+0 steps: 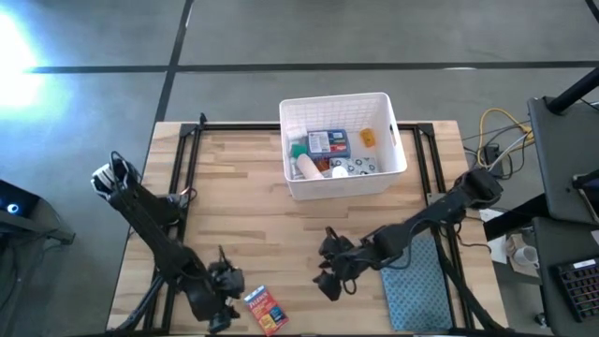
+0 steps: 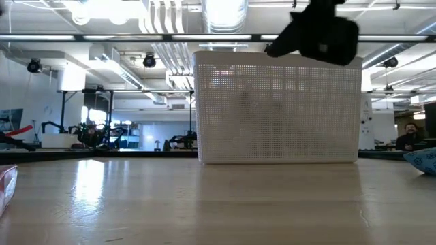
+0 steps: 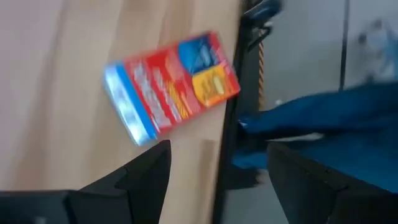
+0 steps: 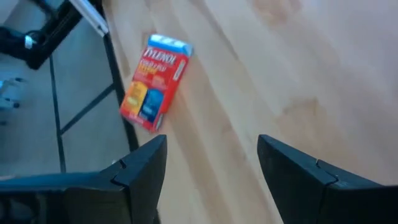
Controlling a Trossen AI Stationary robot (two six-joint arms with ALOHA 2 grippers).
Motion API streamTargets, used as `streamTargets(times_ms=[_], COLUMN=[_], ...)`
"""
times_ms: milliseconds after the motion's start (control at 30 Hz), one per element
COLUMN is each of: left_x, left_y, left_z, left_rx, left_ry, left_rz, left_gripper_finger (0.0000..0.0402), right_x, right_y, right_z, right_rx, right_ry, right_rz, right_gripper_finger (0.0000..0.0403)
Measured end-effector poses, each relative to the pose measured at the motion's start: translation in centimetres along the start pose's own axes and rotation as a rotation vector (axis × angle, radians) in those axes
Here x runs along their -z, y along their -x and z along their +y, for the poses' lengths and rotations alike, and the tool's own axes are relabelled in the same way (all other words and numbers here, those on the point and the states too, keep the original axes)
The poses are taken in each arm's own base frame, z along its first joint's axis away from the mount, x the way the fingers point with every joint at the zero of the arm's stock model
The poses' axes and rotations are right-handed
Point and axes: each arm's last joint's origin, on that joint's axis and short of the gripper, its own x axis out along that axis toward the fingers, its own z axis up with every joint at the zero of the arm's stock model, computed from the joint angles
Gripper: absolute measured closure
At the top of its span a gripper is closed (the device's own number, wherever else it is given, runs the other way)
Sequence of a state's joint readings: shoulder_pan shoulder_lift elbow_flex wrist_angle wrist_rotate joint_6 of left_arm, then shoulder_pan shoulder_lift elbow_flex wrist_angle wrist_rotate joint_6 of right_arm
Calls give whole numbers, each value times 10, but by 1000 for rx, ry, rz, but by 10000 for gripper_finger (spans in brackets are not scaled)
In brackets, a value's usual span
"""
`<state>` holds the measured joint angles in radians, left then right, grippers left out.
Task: Pick & place medical supplies in basket/bin
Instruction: Put the red medicine box into the white bin
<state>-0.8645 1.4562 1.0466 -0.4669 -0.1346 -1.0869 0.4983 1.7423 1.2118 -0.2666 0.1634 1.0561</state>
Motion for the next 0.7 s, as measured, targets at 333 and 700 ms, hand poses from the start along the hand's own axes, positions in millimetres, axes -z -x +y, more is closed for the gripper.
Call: streamTargets(times_ms=[333, 700], left_x=[26, 13], left_y=[-66, -116], left_z=[-21, 4], left_rx=[108, -26], left_ry=[688, 753], left_rz=[226, 54], left_gripper_finger=[160, 160], right_x=[3, -3], right_y=[-36, -47], right_z=[-13, -10], right_rx=[42, -6], right_ry=[-1, -80], right_rz=[53, 44], right_gripper_finger=[163, 163])
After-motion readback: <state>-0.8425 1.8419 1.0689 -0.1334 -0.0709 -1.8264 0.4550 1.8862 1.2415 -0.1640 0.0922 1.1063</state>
